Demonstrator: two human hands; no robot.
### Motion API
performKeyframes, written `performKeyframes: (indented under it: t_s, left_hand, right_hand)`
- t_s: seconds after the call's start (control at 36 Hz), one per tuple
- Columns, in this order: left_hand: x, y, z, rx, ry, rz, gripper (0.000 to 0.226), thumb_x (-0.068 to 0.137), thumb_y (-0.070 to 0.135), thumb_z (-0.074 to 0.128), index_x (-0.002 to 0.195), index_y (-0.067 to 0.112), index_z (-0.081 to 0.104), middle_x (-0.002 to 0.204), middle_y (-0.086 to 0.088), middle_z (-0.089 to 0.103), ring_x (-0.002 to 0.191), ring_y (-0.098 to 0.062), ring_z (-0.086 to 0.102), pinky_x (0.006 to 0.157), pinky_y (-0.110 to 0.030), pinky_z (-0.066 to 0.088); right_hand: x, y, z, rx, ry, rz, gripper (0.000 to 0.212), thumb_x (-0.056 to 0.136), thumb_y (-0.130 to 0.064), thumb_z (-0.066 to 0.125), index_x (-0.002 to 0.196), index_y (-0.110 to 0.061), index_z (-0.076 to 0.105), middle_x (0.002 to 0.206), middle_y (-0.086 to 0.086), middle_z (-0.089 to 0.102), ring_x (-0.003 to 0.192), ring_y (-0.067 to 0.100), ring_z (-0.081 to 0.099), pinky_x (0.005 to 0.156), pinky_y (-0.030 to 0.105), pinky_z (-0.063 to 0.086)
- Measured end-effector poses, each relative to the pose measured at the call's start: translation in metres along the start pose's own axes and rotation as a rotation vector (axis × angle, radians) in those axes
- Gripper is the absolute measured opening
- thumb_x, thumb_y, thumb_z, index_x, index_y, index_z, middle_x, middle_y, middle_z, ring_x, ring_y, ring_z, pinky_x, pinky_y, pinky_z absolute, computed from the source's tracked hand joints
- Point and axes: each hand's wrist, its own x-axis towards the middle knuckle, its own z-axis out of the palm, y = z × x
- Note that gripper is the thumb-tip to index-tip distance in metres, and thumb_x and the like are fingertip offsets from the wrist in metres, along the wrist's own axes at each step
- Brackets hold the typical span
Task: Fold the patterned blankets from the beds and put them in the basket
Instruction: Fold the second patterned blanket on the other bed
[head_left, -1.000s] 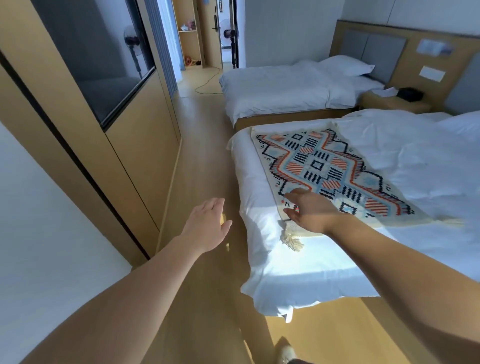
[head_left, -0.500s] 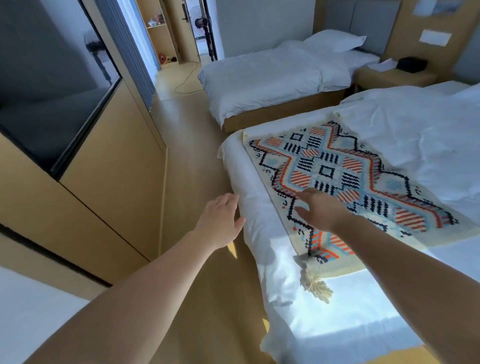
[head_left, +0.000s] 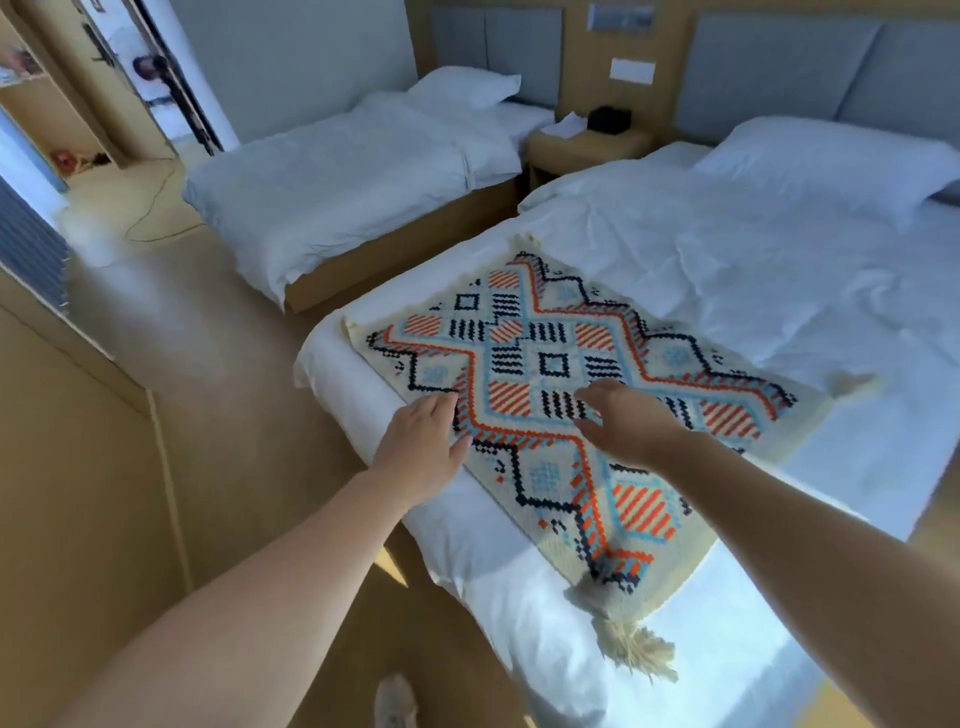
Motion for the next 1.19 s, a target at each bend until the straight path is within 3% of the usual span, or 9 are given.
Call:
performKeyframes:
  t_s: [0.14, 0.28, 0.33, 0.42, 0.72, 0.97, 1.19]
  left_hand:
    - [0.073, -0.034, 0.005, 0.02, -0.039, 0.21, 0.066, 0.098, 0.042, 0.043, 0.151, 0.01, 0.02, 0.155, -0.008, 0.027, 0.143, -0.023, 0.022, 0.117, -0.037, 0.021]
    - [0.128, -0.052, -0.001, 0.023, -0.121, 0.393, 0.065, 0.099, 0.042, 0.039, 0.151, 0.01, 0.017, 0.157, -0.008, 0.023, 0.144, -0.024, 0.02, 0.118, -0.038, 0.018]
    - [0.146, -0.052, -0.003, 0.023, -0.131, 0.469, 0.064, 0.099, 0.042, 0.04, 0.15, 0.009, 0.02, 0.155, -0.009, 0.027, 0.142, -0.025, 0.024, 0.117, -0.038, 0.021]
    - [0.169, -0.044, -0.001, 0.034, -0.151, 0.576, 0.065, 0.098, 0.044, 0.039, 0.149, 0.007, 0.022, 0.154, -0.01, 0.029, 0.141, -0.025, 0.026, 0.116, -0.038, 0.024]
    - [0.189, 0.028, 0.022, 0.083, -0.257, 0.862, 0.064, 0.1, 0.042, 0.037, 0.151, 0.01, 0.015, 0.158, -0.007, 0.021, 0.145, -0.022, 0.018, 0.117, -0.035, 0.016]
    - [0.226, 0.083, 0.053, 0.161, -0.331, 0.915, 0.064, 0.101, 0.044, 0.034, 0.152, 0.013, 0.012, 0.16, -0.004, 0.015, 0.146, -0.02, 0.012, 0.119, -0.036, 0.013]
    - [0.313, 0.144, 0.12, 0.185, -0.382, 0.874, 0.065, 0.101, 0.043, 0.032, 0.153, 0.014, 0.006, 0.162, -0.002, 0.004, 0.148, -0.018, 0.001, 0.12, -0.039, 0.006]
  right_hand:
    - [0.027, -0.011, 0.008, 0.056, 0.058, 0.215, 0.04, 0.097, -0.035, 0.048, 0.131, -0.013, 0.054, 0.13, 0.009, 0.054, 0.113, 0.029, 0.057, 0.093, 0.043, 0.049]
    - [0.035, -0.032, 0.013, 0.081, 0.096, 0.459, 0.032, 0.097, -0.031, 0.049, 0.123, -0.015, 0.058, 0.123, 0.007, 0.058, 0.106, 0.025, 0.058, 0.081, 0.03, 0.045]
    - [0.034, -0.04, 0.012, 0.096, 0.108, 0.539, 0.032, 0.096, -0.031, 0.05, 0.123, -0.016, 0.057, 0.125, 0.007, 0.057, 0.109, 0.025, 0.057, 0.085, 0.031, 0.047]
    - [0.024, -0.049, 0.014, 0.104, 0.109, 0.655, 0.04, 0.095, -0.035, 0.05, 0.131, -0.017, 0.054, 0.129, 0.006, 0.054, 0.114, 0.026, 0.055, 0.093, 0.04, 0.049]
    - [-0.029, -0.034, 0.026, 0.076, 0.155, 0.925, 0.044, 0.096, -0.037, 0.048, 0.137, -0.02, 0.05, 0.134, 0.005, 0.053, 0.116, 0.028, 0.055, 0.095, 0.037, 0.048]
    - [-0.033, 0.029, 0.045, 0.127, 0.122, 0.992, 0.046, 0.096, -0.036, 0.048, 0.138, -0.018, 0.048, 0.138, 0.006, 0.05, 0.12, 0.028, 0.053, 0.096, 0.036, 0.047]
    - [0.022, 0.158, 0.068, 0.149, 0.04, 0.968, 0.043, 0.095, -0.034, 0.05, 0.134, -0.017, 0.052, 0.127, 0.005, 0.056, 0.11, 0.026, 0.058, 0.091, 0.038, 0.051]
